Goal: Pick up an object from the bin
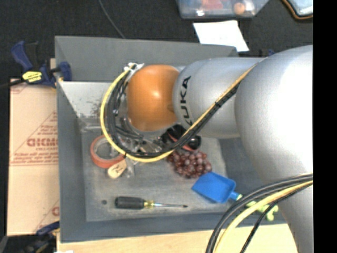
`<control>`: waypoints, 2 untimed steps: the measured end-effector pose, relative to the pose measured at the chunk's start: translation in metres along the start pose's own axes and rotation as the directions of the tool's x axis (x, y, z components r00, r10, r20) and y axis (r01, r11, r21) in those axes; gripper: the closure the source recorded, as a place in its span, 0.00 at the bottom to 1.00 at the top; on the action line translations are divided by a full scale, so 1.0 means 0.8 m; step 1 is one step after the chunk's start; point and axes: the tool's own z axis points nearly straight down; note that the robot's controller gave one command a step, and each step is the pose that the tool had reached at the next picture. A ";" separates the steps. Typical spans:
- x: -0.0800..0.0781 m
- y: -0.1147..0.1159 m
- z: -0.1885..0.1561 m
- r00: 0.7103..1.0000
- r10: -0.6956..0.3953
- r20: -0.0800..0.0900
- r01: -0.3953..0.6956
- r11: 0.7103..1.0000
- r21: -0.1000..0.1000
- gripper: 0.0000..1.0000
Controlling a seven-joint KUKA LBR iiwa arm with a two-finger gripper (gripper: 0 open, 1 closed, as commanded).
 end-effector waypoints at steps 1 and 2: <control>-0.002 -0.001 -0.047 1.000 0.001 0.004 -0.001 1.000 0.002 1.00; -0.003 -0.002 -0.070 1.000 0.005 0.008 -0.005 1.000 0.004 1.00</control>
Offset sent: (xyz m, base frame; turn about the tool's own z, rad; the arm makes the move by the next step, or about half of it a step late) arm 0.0012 0.0000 0.0575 0.0008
